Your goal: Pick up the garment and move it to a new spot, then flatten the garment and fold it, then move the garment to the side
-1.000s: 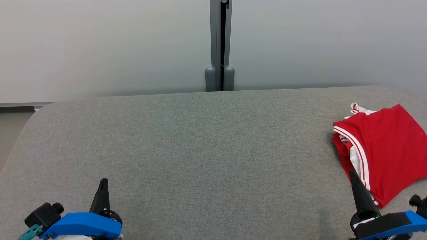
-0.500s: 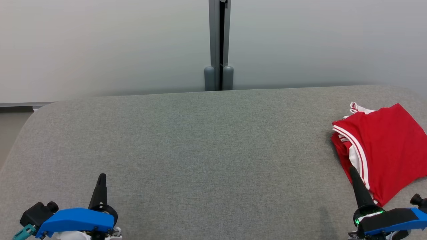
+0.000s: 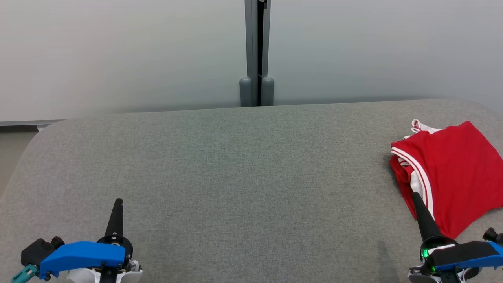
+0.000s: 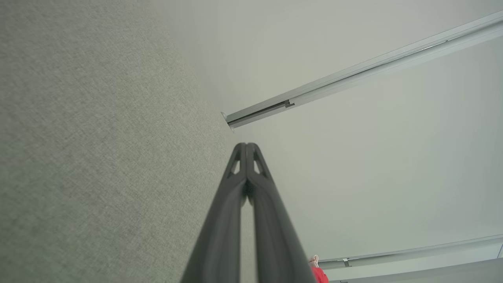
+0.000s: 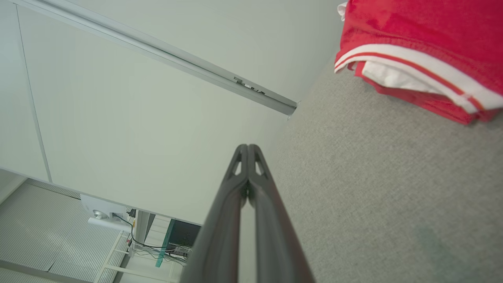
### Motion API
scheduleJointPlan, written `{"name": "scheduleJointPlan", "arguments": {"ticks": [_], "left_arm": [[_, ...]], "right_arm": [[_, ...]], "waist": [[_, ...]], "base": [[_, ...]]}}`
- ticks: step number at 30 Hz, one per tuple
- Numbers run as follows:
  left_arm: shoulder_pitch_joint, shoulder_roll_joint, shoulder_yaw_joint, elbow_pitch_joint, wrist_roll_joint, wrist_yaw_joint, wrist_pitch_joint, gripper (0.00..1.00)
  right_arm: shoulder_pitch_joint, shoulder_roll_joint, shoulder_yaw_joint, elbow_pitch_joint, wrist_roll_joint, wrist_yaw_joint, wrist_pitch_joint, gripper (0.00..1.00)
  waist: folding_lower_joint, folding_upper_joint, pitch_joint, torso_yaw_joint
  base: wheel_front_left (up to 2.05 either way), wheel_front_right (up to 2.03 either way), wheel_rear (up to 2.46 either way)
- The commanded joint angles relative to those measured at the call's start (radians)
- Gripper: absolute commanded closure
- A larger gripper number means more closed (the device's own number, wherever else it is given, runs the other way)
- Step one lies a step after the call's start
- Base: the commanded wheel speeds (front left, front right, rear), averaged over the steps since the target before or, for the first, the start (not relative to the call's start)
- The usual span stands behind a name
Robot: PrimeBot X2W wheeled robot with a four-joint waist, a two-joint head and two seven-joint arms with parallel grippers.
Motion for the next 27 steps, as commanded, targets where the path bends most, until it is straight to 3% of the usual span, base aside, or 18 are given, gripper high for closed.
{"name": "scheduleJointPlan", "arguments": {"ticks": [1, 27], "left_arm": [[-0.024, -0.003, 0.015, -0.01, -0.021, -0.011, 0.008, 1.0], [-0.045, -0.049, 0.092, -0.007, -0.198, -0.05, 0.068, 1.0]], "right_arm": [[-0.024, -0.008, -0.003, 0.002, 0.03, 0.0, 0.002, 1.0], [-0.067, -0.007, -0.01, 0.057, 0.254, 0.0, 0.02, 1.0]], "waist": [[-0.0001, -0.0001, 0.0, 0.0], [-0.0001, -0.0001, 0.005, -0.006]], "base": [[0.0, 0.0, 0.0], [0.0, 0.0, 0.0]]}}
